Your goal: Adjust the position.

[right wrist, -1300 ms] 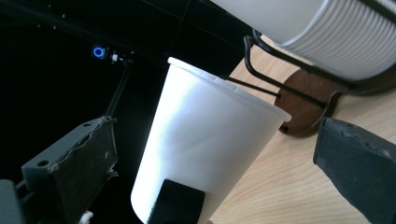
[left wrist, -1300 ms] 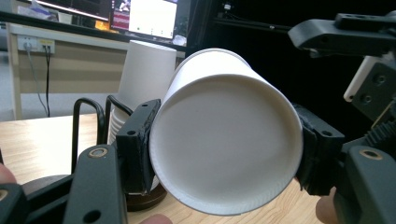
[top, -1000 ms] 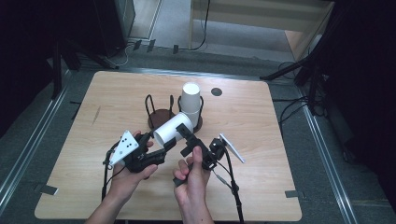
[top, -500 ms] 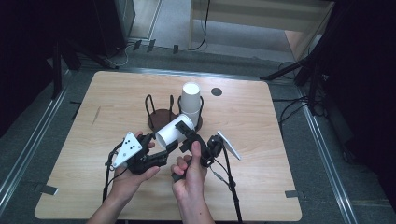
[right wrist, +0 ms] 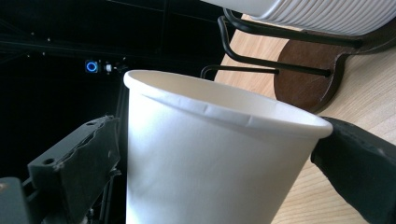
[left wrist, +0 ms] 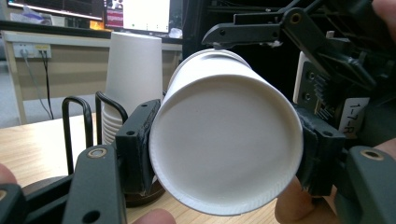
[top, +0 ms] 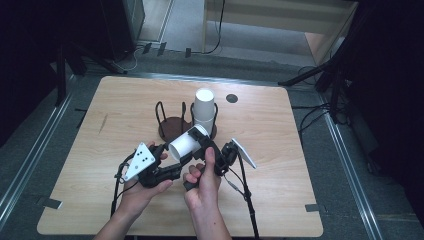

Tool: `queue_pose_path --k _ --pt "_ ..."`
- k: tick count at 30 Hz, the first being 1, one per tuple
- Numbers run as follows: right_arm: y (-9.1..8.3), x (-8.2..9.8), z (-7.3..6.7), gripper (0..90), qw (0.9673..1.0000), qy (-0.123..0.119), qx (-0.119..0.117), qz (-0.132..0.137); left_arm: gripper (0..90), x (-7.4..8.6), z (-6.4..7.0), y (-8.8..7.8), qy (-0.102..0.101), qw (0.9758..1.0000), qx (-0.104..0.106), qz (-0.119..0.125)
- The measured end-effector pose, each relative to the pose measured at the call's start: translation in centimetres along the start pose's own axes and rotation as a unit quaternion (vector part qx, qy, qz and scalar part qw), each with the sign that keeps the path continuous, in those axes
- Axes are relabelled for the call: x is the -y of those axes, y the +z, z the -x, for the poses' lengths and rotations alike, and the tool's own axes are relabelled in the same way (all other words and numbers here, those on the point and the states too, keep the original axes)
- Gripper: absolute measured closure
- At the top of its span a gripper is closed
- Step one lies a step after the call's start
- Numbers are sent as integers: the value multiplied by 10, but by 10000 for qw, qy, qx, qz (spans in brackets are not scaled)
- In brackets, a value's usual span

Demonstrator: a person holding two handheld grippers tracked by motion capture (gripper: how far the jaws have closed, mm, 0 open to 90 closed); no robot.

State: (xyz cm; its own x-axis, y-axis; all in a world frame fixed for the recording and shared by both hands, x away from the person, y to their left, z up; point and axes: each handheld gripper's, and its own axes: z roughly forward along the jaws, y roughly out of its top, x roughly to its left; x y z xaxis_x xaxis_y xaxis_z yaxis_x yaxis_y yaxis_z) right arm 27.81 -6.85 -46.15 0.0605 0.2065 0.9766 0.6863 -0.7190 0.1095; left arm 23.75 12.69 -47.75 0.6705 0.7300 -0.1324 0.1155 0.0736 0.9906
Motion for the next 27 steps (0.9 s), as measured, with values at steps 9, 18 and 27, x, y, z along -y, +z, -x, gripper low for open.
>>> queue_pose_path --k 9,18,27 --pt "2 -1 2 70 10000 89 -18 -6 348 1 1 1 65 10000 -11 -27" --pt "1 0 4 195 9999 110 -115 54 338 1 0 1 92 9999 22 -111" --pt "0 1 5 269 9997 -98 -109 176 295 -3 2 0 263 9987 -188 -400"
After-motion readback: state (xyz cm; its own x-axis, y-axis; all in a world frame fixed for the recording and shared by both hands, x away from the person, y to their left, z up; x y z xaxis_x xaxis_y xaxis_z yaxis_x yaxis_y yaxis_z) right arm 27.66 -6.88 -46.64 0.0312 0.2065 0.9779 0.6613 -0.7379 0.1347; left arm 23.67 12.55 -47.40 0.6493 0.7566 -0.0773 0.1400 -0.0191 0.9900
